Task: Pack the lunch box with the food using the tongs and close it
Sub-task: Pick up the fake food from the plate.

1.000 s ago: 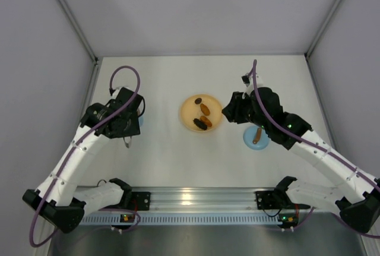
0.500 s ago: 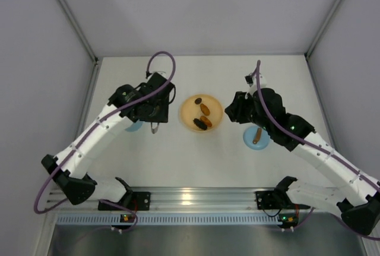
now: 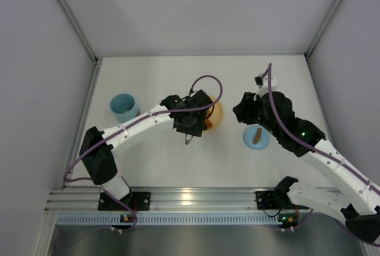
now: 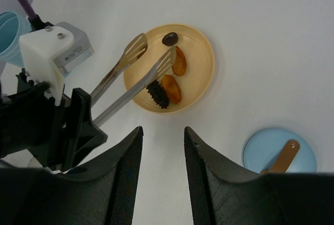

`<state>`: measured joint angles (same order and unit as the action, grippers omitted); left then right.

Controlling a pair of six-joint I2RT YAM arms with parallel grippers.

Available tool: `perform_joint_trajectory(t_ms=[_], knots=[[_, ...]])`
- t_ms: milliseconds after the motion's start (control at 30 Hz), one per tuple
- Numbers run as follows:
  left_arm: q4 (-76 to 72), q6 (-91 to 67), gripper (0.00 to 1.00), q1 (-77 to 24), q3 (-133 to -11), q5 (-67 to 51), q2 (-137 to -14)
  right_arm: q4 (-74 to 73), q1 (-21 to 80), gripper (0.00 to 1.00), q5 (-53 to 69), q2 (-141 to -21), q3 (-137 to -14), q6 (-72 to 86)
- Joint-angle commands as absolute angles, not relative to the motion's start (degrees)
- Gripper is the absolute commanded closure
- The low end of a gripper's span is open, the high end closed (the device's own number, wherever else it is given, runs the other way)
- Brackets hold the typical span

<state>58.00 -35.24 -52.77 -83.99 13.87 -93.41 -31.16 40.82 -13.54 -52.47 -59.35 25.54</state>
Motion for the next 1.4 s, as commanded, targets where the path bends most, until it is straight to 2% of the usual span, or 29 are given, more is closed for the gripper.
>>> perform_joint_trajectory(t_ms=[0,433,767,1100,1367], knots=[[51.86,-36.04,0.49,-53.35,-84.9,12.39,-95.71,-34.01,41.13,0.62,-15.38,-50.54,-60.38,24.7],[49.74,-36.03,0.49,-53.35,-88.68,13.09,-106.08,-34.98,40.78,0.62,-16.79,-48.34,-58.8,23.47],[49.83,-36.04,0.5,-52.91,-89.56,13.36,-107.67,-34.72,40.69,0.62,-16.61,-47.73,-57.74,23.2],[50.63,-35.33,0.6,-52.73,-88.69,12.83,-106.88,-34.37,40.61,0.62,-15.56,-48.08,-58.01,23.55],[51.59,-34.45,0.73,-52.91,-89.03,13.62,-103.45,-34.28,40.61,0.62,-15.64,-48.6,-58.89,23.55]])
